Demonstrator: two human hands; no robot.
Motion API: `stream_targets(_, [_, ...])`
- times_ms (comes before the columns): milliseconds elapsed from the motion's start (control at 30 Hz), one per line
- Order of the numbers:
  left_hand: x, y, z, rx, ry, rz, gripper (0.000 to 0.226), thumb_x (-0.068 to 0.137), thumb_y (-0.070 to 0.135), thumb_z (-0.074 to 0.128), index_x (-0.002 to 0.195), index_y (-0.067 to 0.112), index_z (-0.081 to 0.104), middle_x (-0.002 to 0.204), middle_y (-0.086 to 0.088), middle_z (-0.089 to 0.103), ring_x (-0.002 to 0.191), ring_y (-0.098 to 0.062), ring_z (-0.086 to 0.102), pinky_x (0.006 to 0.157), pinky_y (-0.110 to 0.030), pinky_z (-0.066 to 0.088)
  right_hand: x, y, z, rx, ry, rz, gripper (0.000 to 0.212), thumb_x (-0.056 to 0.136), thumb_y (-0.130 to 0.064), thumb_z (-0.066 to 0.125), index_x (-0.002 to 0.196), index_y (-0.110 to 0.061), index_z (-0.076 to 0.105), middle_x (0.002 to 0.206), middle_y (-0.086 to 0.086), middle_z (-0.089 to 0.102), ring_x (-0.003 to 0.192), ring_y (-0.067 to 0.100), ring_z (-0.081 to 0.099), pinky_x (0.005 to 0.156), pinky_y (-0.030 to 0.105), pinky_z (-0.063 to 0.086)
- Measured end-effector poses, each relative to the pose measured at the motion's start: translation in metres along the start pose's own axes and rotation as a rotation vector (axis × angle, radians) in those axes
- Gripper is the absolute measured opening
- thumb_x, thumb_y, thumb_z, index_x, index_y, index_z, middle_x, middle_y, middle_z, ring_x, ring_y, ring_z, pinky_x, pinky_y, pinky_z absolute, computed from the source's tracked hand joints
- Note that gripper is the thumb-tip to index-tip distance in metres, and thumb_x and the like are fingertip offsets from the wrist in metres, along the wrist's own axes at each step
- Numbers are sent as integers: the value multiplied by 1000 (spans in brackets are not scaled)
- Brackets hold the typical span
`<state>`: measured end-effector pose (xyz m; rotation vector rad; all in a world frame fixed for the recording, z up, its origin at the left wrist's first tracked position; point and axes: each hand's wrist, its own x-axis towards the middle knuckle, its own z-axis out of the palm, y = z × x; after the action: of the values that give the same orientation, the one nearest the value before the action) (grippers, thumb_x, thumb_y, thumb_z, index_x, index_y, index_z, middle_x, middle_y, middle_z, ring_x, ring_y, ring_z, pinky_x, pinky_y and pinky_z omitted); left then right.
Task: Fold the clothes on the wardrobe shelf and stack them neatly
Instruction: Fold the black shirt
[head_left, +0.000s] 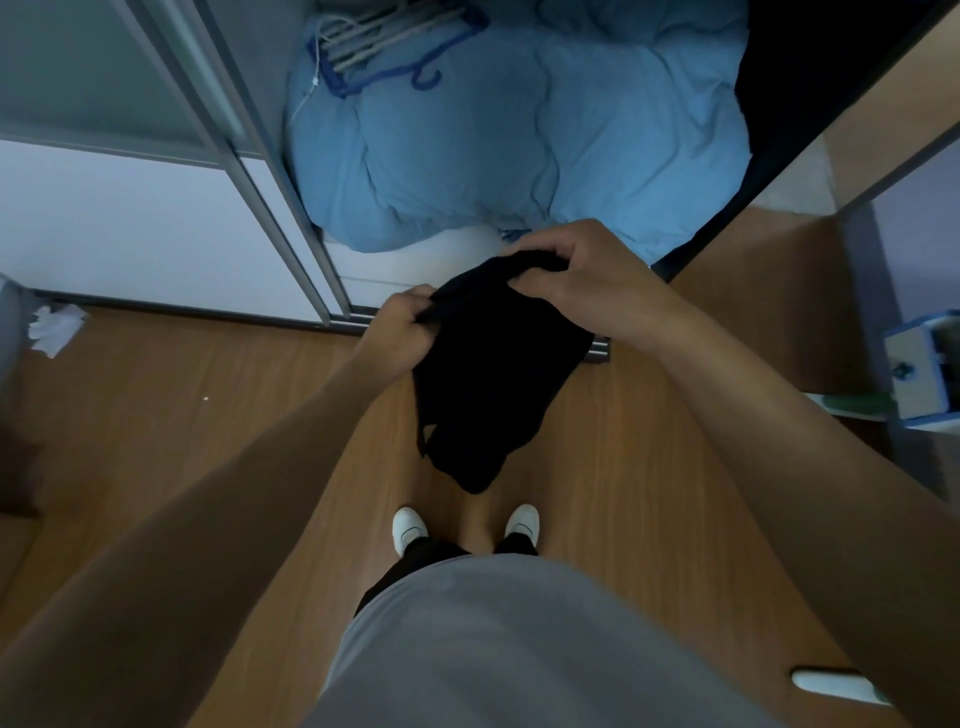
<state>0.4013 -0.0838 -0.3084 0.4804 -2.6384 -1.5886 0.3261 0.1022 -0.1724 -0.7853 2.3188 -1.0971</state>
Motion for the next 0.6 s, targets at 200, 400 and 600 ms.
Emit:
stream_targets(200, [-3,18,-12,-154,78,1,33,80,-20,52,66,7,62,66,0,49,56,4,51,60,-13,37,4,30,-11,-193,-28,106,18,85,-4,57,92,-16,69,85,-5,63,72,3,55,68,21,41])
stream_targets(400, [2,32,-18,-151,177,-46,18,78,-2,46,68,-13,56,72,-24,56,67,-17,54,65,-31,40,13,47,5,-239,-152,176,44,83,-4,56,122,-23,60,112,-4,57,100,12,56,81,25,46])
stream_targets(600, [3,47,-24,-128,210,-32,23,80,2,44,64,-1,60,60,-3,59,60,-8,54,59,-27,40,14,42,23,-115,-136,84,15,85,-26,67,81,-35,55,74,-13,57,63,-9,57,59,19,38])
